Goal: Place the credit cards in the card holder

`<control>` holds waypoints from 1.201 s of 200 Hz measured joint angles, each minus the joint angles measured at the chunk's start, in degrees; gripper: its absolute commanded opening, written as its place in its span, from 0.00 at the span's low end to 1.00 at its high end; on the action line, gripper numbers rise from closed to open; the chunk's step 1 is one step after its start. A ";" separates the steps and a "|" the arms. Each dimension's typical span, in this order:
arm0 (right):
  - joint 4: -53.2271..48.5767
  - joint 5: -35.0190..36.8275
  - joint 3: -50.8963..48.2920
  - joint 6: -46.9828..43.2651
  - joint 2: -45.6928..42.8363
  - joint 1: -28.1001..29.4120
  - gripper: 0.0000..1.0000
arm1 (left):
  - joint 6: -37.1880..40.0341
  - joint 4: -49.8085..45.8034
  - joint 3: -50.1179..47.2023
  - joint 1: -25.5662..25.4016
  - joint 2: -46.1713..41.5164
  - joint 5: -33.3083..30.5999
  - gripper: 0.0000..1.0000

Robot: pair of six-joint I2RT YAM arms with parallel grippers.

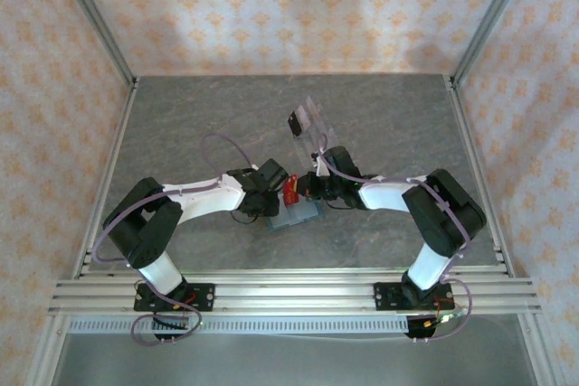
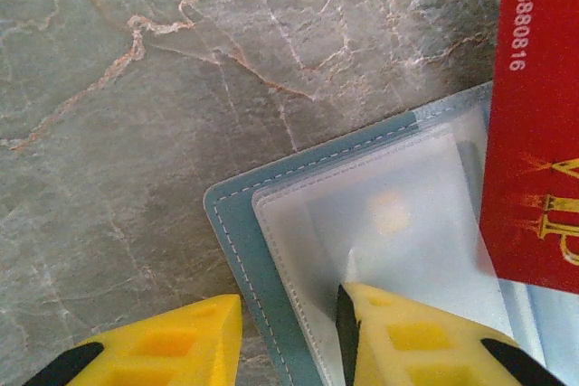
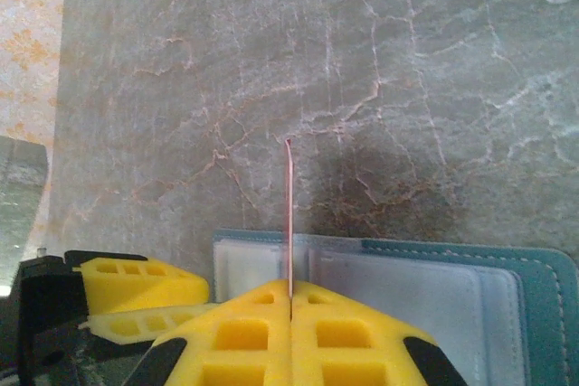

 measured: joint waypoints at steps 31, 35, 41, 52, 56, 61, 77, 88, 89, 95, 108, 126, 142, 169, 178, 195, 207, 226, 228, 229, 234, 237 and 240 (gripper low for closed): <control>1.11 -0.87 -1.36 0.07 0.24 0.02 0.00 | 0.00 0.02 0.00 0.00 0.00 0.02 0.34; 1.31 -0.96 -1.53 0.07 0.26 0.04 0.00 | 0.00 0.02 0.00 0.00 0.00 0.02 0.34; 1.49 -1.25 -1.79 0.24 0.26 0.04 0.00 | 0.00 0.02 0.00 0.00 0.00 0.02 0.34; 1.84 -1.75 -2.32 0.37 0.28 0.07 0.00 | 0.00 0.04 0.00 0.00 0.00 0.02 0.34; 1.97 -1.95 -2.51 0.42 0.28 0.09 0.00 | 0.00 0.04 0.00 0.00 0.00 0.02 0.34; 2.01 -2.21 -2.73 0.46 0.28 0.11 0.00 | 0.00 0.07 0.00 0.02 0.00 0.02 0.34; 2.14 -3.04 -3.17 0.48 0.28 0.26 0.00 | -0.02 0.11 0.00 0.00 0.00 0.02 0.34; 2.12 -3.45 -3.23 0.48 0.31 0.50 0.00 | 0.00 0.13 0.00 0.00 0.00 0.02 0.34; 2.12 -3.48 -3.23 0.46 0.31 0.50 0.00 | -0.02 0.13 0.00 0.00 0.00 0.02 0.34; 2.12 -3.65 -3.28 0.46 0.33 0.63 0.00 | 0.00 0.13 0.00 0.00 0.00 0.02 0.34; 2.10 -4.04 -3.52 0.44 0.33 0.94 0.00 | 0.00 0.15 0.00 0.00 0.00 0.02 0.34; 2.05 -4.50 -4.20 0.42 0.33 1.18 0.00 | 0.00 0.15 0.00 0.02 0.00 0.02 0.34; 1.68 -4.92 -4.68 0.37 0.33 1.18 0.00 | 0.00 0.15 0.00 0.00 0.00 0.02 0.34; 0.81 -5.55 -5.01 -0.07 0.33 1.18 0.00 | 0.00 0.15 -0.02 0.00 0.00 0.02 0.34; 0.57 -5.75 -5.01 -0.22 0.33 1.18 0.00 | 0.00 0.15 -0.02 0.00 0.00 0.02 0.34; -0.04 -6.19 -5.01 -0.61 0.33 1.18 0.00 | 0.00 0.15 -0.02 0.00 0.00 0.02 0.34; -0.61 -6.43 -4.94 -0.98 0.33 1.18 0.00 | 0.00 0.15 -0.02 0.00 0.00 0.02 0.34; -1.62 -6.67 -4.61 -1.77 0.35 1.18 0.00 | 0.00 0.17 -0.02 0.00 0.00 0.02 0.34; -1.75 -6.67 -4.59 -1.77 0.35 1.18 0.00 | 0.00 0.17 -0.02 0.00 0.00 0.02 0.34; -1.79 -6.69 -4.55 -1.79 0.35 1.18 0.00 | 0.00 0.15 -0.02 0.00 0.00 0.02 0.34; -2.08 -6.78 -4.39 -2.03 0.35 1.18 0.00 | 0.00 0.17 -0.02 0.00 0.00 0.02 0.34; -2.40 -6.80 -4.24 -2.23 0.35 1.18 0.00 | 0.00 0.17 -0.02 0.00 0.00 0.02 0.34; -2.71 -6.82 -4.11 -2.29 0.35 1.18 0.00 | 0.00 0.17 -0.02 0.02 0.00 0.02 0.34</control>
